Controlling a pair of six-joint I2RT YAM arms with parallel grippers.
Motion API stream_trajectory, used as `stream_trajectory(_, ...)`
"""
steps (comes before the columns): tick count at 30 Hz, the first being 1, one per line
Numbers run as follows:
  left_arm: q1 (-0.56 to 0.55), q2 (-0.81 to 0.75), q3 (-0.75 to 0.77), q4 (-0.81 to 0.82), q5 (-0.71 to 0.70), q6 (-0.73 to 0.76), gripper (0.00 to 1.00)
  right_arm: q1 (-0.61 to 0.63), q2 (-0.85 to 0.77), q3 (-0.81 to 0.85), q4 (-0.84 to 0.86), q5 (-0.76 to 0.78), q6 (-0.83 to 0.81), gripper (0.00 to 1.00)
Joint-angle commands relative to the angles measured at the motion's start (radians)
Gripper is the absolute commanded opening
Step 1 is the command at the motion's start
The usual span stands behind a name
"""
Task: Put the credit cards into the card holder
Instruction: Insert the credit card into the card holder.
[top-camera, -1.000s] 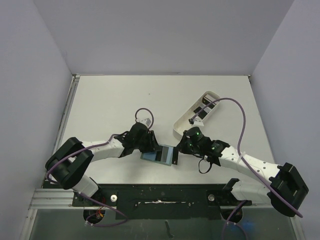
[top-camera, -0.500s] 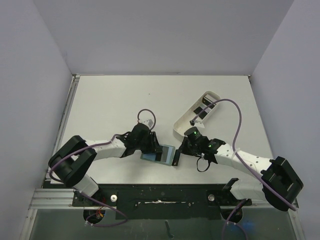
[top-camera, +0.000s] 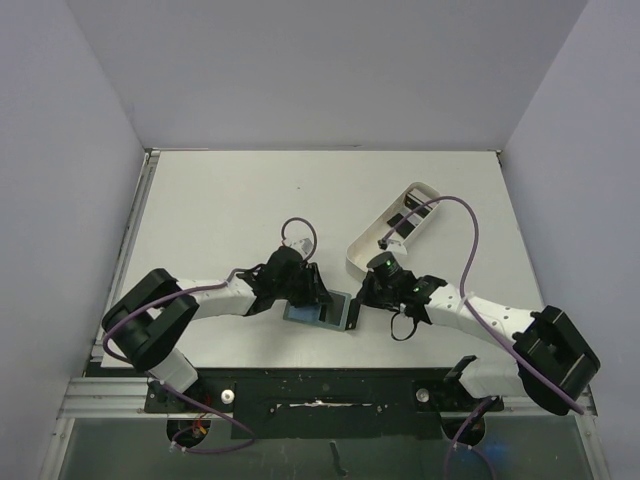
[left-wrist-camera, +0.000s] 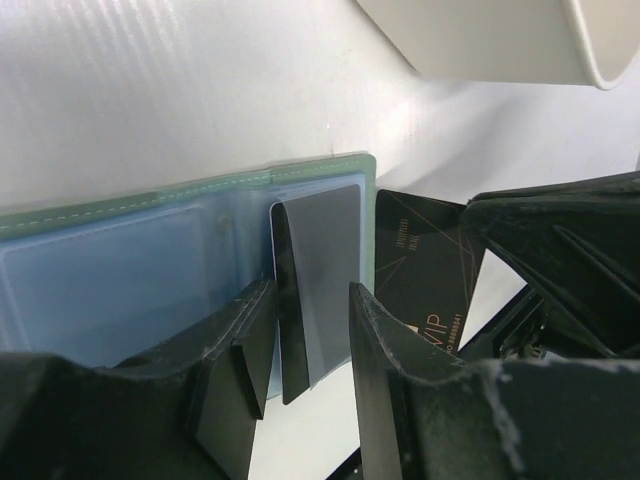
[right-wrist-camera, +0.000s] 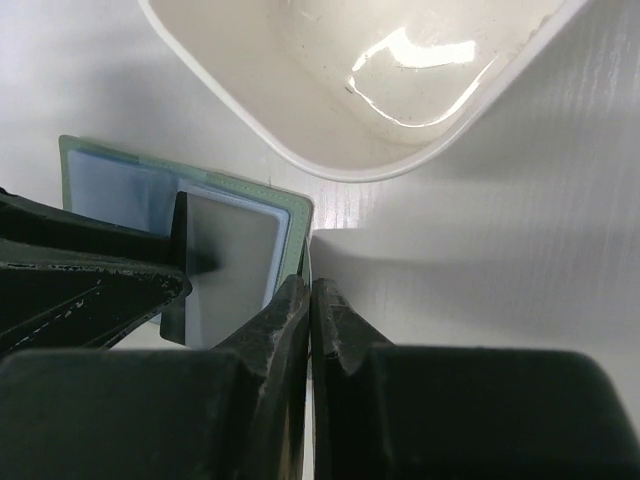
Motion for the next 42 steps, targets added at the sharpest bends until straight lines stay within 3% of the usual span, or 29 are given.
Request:
stream_trajectory(1,-0.010,0.008,0.020,0.118,0.046,-0.030,0.32,-0.009,0.016,0.014,0.060,0.016,-0.032,0.00)
stream_trajectory(9,-0.021,0.012,0.010,0.092,-0.012,-0.046,0.32,-0.037,0.020,0.037,0.064,0.024,-0.119,0.00)
stream_trajectory(21,-0.010,-0.099,0.045,-0.045,-0.068,-0.049,0.39,-0.062,-0.166,0.109,-0.156,0.077,-0.180,0.00)
stream_trajectory(27,0.023,-0.169,0.020,-0.113,-0.107,-0.019,0.40,-0.051,-0.209,0.090,-0.052,-0.014,-0.185,0.00)
stream_trajectory(33,0.084,-0.252,-0.052,-0.156,-0.114,0.014,0.29,-0.049,-0.182,0.006,0.235,-0.194,-0.140,0.00)
stream_trajectory(39,0.121,-0.288,-0.115,-0.154,-0.093,0.028,0.04,-0.052,-0.070,0.012,0.350,-0.256,-0.127,0.00)
stream_trajectory(42,0.128,-0.284,-0.129,-0.149,-0.085,0.038,0.00,-0.054,-0.016,0.032,0.386,-0.284,-0.124,0.00)
